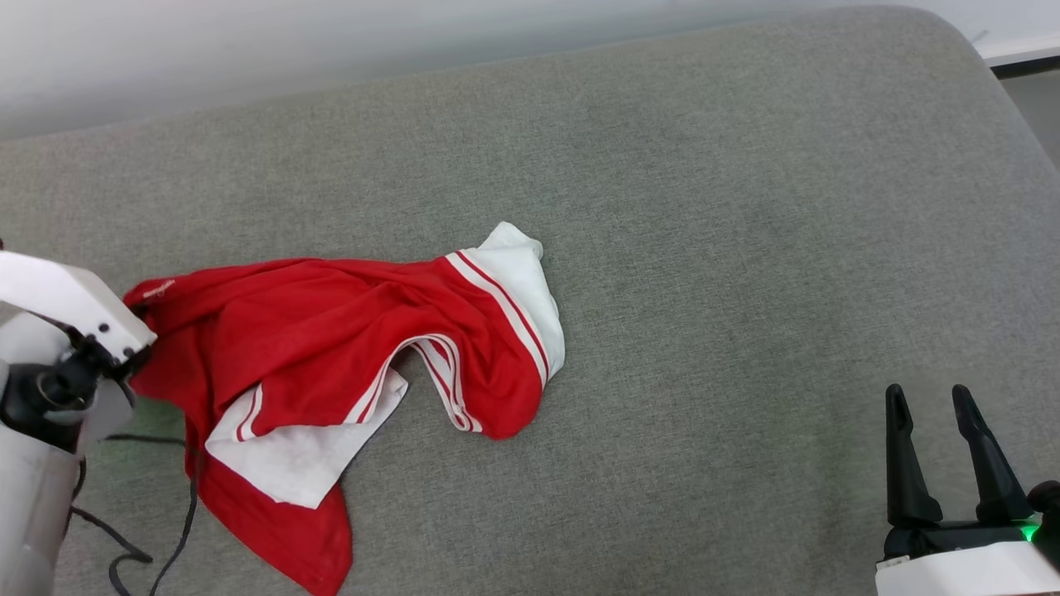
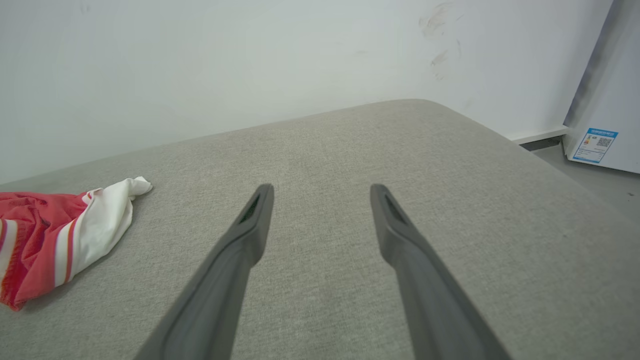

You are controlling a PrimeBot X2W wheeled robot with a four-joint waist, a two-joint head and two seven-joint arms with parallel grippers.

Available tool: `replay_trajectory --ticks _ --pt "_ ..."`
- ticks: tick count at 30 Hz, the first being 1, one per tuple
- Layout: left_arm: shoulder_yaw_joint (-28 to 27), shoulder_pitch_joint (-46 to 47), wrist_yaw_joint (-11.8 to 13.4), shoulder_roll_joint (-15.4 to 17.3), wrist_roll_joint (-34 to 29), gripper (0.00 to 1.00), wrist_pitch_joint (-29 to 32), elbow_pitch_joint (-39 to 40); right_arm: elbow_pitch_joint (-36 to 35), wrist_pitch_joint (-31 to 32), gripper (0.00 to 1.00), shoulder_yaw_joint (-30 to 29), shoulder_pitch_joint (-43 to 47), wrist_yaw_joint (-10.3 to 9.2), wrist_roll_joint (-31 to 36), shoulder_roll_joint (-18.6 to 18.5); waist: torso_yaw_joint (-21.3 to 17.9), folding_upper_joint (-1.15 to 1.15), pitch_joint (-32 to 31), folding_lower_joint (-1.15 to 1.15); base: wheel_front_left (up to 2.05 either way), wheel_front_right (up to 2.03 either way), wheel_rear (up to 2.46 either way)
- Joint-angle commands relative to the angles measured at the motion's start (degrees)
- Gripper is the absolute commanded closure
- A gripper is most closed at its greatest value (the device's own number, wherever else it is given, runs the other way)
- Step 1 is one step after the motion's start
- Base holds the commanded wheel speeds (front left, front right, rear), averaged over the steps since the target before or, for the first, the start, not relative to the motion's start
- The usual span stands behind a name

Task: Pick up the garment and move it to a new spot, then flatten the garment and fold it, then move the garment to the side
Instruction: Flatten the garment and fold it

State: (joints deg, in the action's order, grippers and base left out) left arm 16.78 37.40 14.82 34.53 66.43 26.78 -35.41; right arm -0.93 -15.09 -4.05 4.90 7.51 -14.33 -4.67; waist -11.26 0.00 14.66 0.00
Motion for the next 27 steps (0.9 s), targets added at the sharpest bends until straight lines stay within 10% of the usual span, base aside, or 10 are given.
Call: replay_trajectory --ticks 1,4,5,6,7,27 --pt "0.7 -1.2 0.2 -0.3 -0.9 1.00 -0.4 -1.1 -0.2 -0.1 0.00 0.3 -0.8 -0.04 -0.2 -0.3 0.1 0.00 0.4 0.00 0.00 0.00 0.00" --pt "1.4 -1.3 -0.3 -1.4 -0.9 1.00 -0.6 -2.6 -0.2 -0.1 0.00 0.5 -0.9 -0.04 -0.2 -0.5 0.3 0.00 0.5 0.00 0.00 0.00 0.00" --pt "1.8 -1.1 -1.0 -1.8 -1.1 0.67 -0.7 -2.9 -0.2 -0.1 0.00 0.4 -0.9 -0.04 -0.2 -0.6 0.5 0.00 0.5 0.00 0.00 0.00 0.00" --pt "1.8 -0.7 -1.3 -2.3 -1.2 0.04 -1.2 -3.2 -0.1 -0.1 0.00 0.5 -0.8 -0.04 -0.3 -0.6 0.7 0.00 0.4 0.00 0.00 0.00 0.00" --pt "2.0 -0.2 -1.8 -2.6 -1.2 0.00 -1.4 -3.4 0.0 -0.1 0.00 0.6 -0.6 -0.04 -0.3 -0.6 0.9 0.00 0.2 0.00 0.00 0.00 0.00" --pt "15.3 -1.9 -12.4 -0.6 -8.2 0.00 7.8 10.0 0.6 -0.1 0.00 0.3 5.6 -0.04 -0.6 -0.2 9.8 0.00 -8.1 0.00 0.00 0.00 0.00"
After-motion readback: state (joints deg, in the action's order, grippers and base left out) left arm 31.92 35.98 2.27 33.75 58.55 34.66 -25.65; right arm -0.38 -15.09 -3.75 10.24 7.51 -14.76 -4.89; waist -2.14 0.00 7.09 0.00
